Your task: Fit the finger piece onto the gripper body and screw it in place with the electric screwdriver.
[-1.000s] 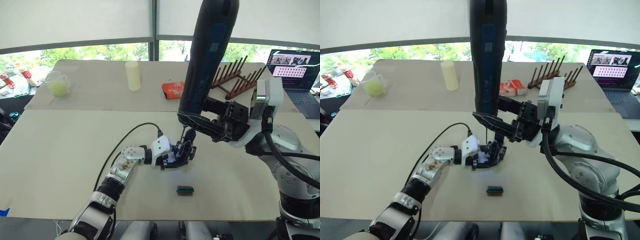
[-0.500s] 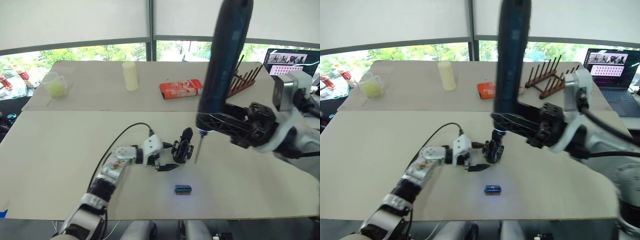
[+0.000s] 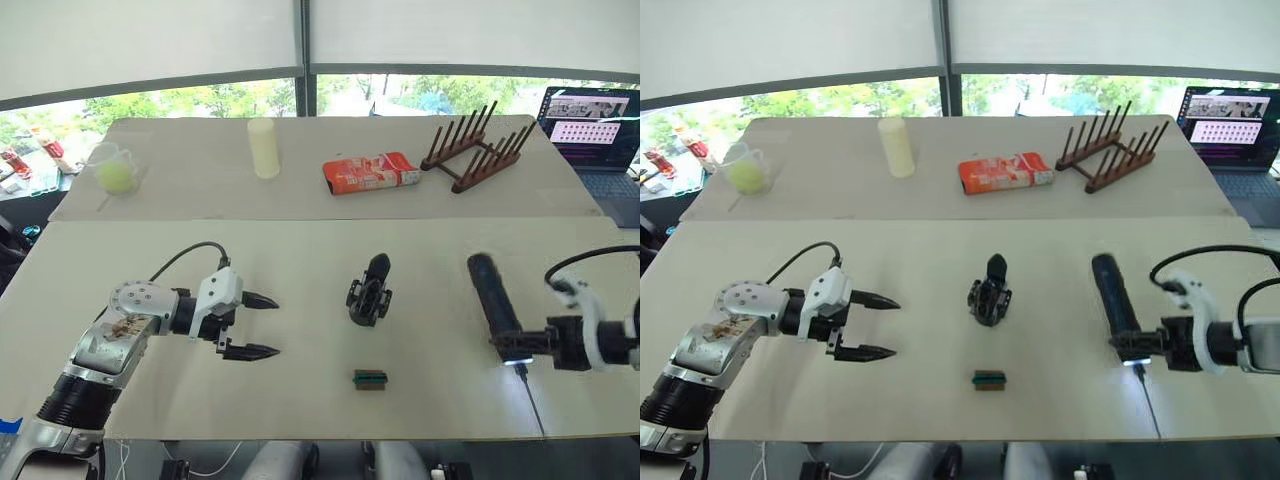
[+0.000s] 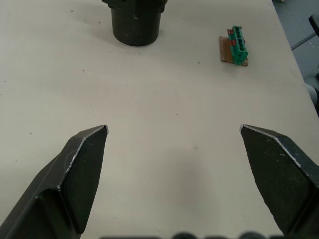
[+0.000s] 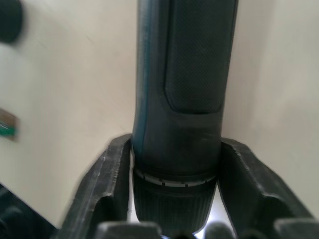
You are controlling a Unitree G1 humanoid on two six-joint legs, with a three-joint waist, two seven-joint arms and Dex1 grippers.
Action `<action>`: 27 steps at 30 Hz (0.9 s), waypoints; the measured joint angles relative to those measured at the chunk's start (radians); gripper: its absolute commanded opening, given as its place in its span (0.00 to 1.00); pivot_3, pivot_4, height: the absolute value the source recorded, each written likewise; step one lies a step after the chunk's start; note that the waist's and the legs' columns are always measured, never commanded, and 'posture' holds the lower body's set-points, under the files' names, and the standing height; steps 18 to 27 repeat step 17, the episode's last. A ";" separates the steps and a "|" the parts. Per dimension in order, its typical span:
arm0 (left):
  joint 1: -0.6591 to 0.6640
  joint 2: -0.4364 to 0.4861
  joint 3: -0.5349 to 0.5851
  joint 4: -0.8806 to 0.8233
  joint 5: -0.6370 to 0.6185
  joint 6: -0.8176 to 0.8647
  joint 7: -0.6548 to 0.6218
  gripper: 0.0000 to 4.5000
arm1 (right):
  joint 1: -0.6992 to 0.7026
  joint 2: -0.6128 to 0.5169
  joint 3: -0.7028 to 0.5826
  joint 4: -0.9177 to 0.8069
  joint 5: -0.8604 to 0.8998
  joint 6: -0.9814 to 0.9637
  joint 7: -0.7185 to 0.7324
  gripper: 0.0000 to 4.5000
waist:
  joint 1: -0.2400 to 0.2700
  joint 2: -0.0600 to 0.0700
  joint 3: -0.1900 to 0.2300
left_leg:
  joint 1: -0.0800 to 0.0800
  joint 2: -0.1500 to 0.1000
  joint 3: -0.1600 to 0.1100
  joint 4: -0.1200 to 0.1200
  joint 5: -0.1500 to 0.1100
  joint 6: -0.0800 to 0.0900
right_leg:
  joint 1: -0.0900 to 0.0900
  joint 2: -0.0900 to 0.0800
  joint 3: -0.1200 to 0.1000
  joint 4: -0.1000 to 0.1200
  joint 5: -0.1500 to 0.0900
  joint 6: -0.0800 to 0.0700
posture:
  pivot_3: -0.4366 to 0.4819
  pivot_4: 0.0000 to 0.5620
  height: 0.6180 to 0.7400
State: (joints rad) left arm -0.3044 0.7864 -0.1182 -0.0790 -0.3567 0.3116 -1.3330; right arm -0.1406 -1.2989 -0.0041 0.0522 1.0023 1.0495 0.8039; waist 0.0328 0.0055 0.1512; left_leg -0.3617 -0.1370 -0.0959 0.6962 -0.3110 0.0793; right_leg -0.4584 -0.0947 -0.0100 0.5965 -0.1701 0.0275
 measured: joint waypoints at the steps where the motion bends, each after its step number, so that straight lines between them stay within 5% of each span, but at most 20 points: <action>1: -0.003 0.000 0.000 0.000 0.000 -0.003 0.004 1.00 | 0.000 -0.002 0.016 0.010 -0.071 -0.076 0.050 0.89 | -0.003 0.000 0.000 | 0.000 0.000 0.000 0.000 0.000 0.000 | 0.000 0.000 0.000 0.000 0.000 0.000 | 0.48 0.27 1.00; 3: -0.003 0.003 0.002 0.001 0.000 0.001 0.006 1.00 | 0.025 -0.007 0.017 0.044 -0.184 -0.223 0.158 0.99 | -0.006 0.000 0.000 | 0.000 0.000 0.000 0.001 0.000 0.000 | 0.000 0.000 -0.001 0.000 0.000 0.000 | 0.48 0.27 1.00; 5: 0.003 0.024 0.016 0.001 -0.012 0.026 -0.001 1.00 | 0.081 -0.015 -0.032 0.063 -0.244 -0.337 0.254 0.99 | -0.004 0.000 0.000 | -0.001 0.000 0.000 0.001 0.000 0.000 | 0.000 0.001 -0.001 0.000 0.000 0.000 | 0.48 0.27 1.00; 10: -0.009 0.169 0.115 0.005 -0.107 0.156 -0.066 1.00 | 0.259 -0.050 -0.413 0.086 -0.340 -0.603 0.587 0.99 | -0.010 0.001 0.002 | 0.001 0.001 -0.001 0.001 0.000 -0.001 | 0.000 0.003 -0.001 0.000 0.000 0.000 | 0.48 0.27 1.00; 14: -0.014 0.231 0.183 0.039 -0.124 0.171 -0.098 1.00 | 0.375 -0.041 -0.598 0.160 -0.421 -0.699 0.732 0.99 | -0.011 0.000 0.002 | 0.004 0.001 -0.001 -0.001 -0.001 -0.002 | 0.004 0.002 -0.001 -0.001 0.000 0.000 | 0.48 0.27 1.00; 27: -0.010 0.232 0.200 0.057 -0.130 0.171 -0.100 1.00 | 0.420 0.005 -0.615 0.232 -0.483 -0.754 0.745 0.99 | -0.012 0.000 0.002 | 0.004 0.000 0.000 -0.001 -0.004 -0.008 | 0.004 0.001 0.000 0.000 0.000 0.000 | 0.48 0.27 1.00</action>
